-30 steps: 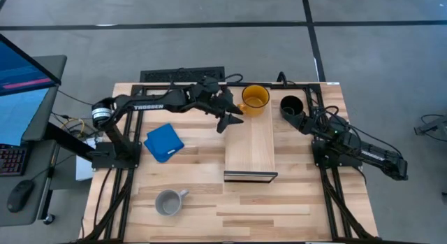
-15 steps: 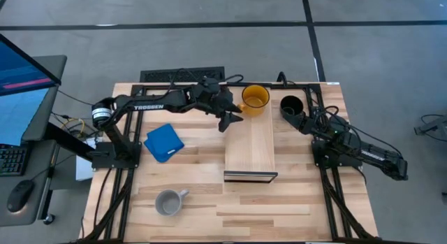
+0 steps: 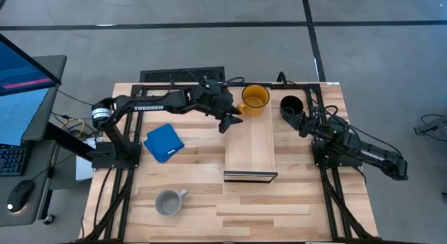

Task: Stack small to large cups/mugs on shelf
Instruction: Put the yellow mug on the shelf

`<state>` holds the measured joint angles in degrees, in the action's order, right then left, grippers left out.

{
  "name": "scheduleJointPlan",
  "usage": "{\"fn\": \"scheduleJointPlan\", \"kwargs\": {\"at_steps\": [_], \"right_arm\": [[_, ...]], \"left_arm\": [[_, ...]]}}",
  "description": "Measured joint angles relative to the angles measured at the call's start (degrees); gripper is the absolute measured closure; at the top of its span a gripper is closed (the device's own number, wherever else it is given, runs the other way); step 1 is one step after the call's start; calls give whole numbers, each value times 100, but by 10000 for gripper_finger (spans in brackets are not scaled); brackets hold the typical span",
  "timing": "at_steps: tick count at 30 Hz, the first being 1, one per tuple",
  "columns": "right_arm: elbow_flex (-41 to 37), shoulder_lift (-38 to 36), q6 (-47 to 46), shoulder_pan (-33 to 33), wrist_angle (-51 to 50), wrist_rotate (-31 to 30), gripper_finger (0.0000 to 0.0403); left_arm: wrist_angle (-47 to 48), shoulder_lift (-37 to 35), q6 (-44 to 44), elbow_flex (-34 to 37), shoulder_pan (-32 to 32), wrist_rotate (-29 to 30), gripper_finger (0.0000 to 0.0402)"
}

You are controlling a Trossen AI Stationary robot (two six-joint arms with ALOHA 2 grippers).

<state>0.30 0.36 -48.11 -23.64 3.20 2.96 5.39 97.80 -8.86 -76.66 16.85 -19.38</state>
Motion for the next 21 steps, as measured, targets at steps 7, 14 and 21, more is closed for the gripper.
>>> {"fn": "scheduleJointPlan", "kwargs": {"at_steps": [7, 14, 21], "right_arm": [[0, 0, -423, -2, 20, 0, 369], [0, 0, -440, -1, 20, 0, 369], [0, 0, -442, -2, 20, 1, 369]], "left_arm": [[0, -2, 1, 0, -121, 235, 211], [31, -7, 2, 0, -170, 1344, 211], [33, -7, 10, 0, -172, 1533, 211]]}}
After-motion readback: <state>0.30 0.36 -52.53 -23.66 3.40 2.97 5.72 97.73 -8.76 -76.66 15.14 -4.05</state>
